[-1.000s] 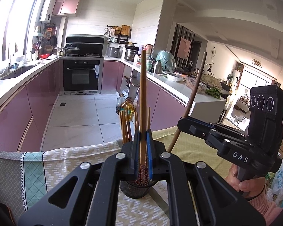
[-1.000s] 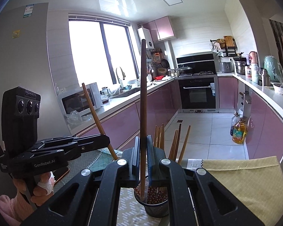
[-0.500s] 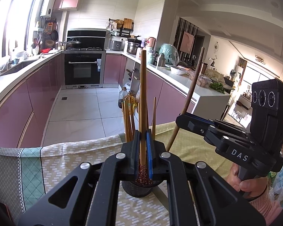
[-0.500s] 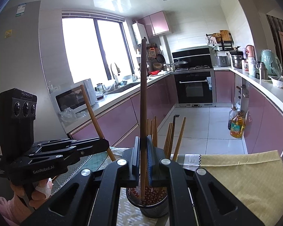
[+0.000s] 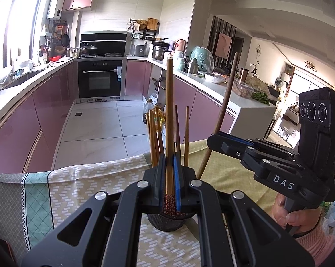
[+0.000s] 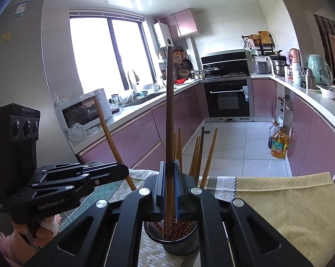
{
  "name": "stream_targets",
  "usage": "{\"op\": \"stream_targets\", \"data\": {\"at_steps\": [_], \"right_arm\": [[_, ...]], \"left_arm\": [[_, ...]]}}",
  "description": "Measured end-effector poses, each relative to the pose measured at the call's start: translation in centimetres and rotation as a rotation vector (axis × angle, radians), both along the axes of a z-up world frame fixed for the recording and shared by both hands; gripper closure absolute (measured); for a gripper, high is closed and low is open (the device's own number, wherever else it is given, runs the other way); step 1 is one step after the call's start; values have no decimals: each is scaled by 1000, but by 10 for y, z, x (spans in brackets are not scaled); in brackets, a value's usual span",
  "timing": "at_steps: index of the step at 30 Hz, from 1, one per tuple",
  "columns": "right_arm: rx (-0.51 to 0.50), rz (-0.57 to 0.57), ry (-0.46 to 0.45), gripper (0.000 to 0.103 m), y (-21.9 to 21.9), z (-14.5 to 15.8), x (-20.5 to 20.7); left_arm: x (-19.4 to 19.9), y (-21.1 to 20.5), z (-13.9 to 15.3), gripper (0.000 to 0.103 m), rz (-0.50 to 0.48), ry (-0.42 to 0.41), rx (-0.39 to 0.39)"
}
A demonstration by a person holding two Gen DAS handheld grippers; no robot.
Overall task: Organize utensils
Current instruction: 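Lower both chopsticks into the mesh cup and open both grippers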
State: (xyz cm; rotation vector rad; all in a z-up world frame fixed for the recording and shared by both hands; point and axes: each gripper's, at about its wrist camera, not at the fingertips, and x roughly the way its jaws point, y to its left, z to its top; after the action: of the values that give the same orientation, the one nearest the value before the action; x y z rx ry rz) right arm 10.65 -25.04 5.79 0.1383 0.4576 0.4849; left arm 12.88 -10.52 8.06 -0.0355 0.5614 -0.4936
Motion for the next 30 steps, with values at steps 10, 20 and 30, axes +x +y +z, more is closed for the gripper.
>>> {"op": "stream_targets", "data": {"at_steps": [10,20,30], "right_arm": [[-6,3,30,97,2,-11,8],[-19,7,68,97,5,-27,13],[-30,11,107,97,10,-43,17]], "left_arm": [[6,-3,-4,95,-6,16,25],[12,-7,-16,95,-15,46,46],[23,-15,-31,95,-26,78,77]]}}
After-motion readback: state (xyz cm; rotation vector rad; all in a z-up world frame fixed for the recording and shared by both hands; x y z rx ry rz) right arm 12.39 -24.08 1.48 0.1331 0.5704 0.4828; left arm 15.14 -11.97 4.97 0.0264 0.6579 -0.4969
